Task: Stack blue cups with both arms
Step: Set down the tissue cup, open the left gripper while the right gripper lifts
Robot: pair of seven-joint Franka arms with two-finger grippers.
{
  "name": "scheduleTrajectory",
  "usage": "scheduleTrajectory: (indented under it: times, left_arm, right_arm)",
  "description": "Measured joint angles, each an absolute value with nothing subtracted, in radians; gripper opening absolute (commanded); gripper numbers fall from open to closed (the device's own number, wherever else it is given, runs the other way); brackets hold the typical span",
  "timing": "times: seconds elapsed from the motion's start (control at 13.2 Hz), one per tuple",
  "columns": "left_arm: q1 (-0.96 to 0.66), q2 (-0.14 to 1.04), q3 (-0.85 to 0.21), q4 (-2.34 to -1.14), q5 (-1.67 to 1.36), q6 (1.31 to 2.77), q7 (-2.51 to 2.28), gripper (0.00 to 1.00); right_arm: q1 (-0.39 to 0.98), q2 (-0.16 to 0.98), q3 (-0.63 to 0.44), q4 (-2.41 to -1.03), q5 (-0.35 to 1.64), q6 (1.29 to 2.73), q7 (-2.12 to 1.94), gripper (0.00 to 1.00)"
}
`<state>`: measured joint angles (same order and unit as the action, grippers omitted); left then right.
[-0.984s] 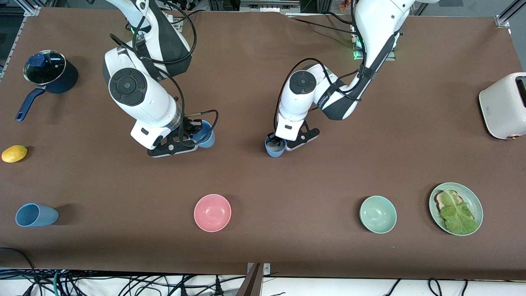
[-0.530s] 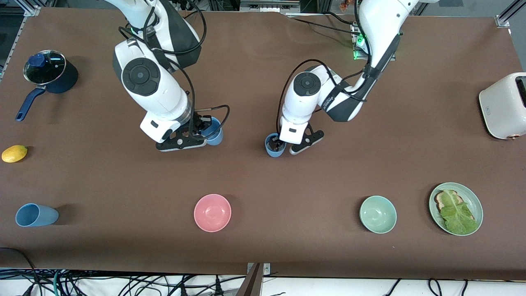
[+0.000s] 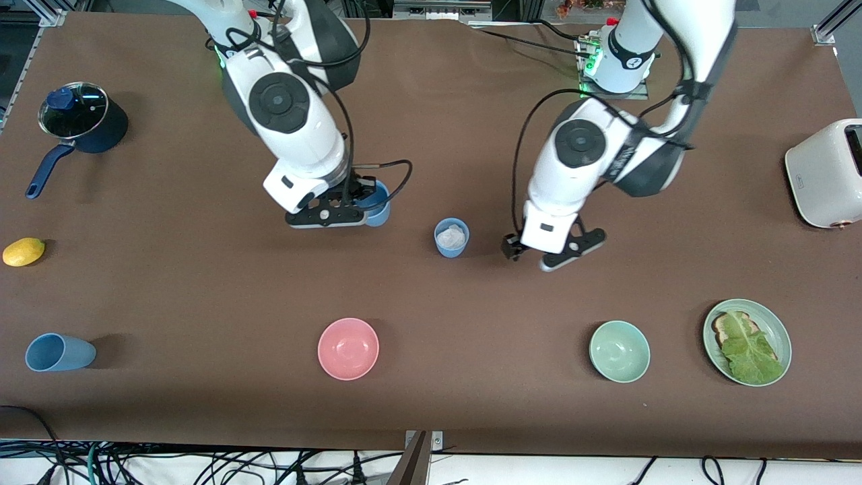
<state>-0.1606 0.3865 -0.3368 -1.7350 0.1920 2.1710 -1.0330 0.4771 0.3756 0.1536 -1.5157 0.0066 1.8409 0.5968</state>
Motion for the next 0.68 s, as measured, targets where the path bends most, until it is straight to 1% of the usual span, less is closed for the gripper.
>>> scheduleTrajectory:
  times: [0.23, 0.45, 0.68]
  left_arm:
    - [-0.061, 0.331, -0.336, -1.704, 0.165, 2.052, -0.807, 0.83]
    - [0.048, 0.308, -0.333, -1.635, 0.141, 1.944, -0.555, 0.85]
    - [0.138, 0.304, -0.333, -1.571, 0.138, 1.866, -0.357, 0.91]
  right_arm:
    - [0.539, 0.402, 0.151, -1.493, 0.007, 1.885, 0.708, 0.0]
    - [0.626, 0.48, 0.098, -1.398, 0.007, 1.899, 0.794, 0.0]
    - [0.66, 0.542, 0.086, -1.331, 0.007, 1.927, 0.844, 0.0]
